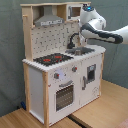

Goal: Play with the kitchen

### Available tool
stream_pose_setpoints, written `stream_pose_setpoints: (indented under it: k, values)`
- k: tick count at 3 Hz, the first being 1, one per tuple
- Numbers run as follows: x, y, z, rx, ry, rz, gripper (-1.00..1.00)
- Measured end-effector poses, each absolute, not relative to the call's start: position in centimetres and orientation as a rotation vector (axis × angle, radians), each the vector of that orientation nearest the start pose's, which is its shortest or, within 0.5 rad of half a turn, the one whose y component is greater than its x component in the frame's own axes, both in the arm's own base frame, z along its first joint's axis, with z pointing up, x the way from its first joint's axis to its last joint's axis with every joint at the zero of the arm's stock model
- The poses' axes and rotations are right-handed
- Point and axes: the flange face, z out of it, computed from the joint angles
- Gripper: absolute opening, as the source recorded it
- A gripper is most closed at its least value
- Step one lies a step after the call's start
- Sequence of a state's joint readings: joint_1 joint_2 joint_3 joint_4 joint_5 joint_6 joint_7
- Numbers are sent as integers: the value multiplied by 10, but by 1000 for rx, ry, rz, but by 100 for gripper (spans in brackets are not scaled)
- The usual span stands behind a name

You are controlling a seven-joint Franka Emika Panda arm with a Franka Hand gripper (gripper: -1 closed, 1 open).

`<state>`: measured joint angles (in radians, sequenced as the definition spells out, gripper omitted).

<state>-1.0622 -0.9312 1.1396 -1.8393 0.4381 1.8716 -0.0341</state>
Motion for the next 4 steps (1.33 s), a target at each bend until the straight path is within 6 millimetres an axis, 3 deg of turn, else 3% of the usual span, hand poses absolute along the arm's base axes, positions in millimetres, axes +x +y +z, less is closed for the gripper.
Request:
stream_pose_setpoints:
  k: [2, 4]
  values:
    - [488, 241, 600, -3414, -269, -607, 100]
    - [524, 212, 552, -3394, -292, -389, 100]
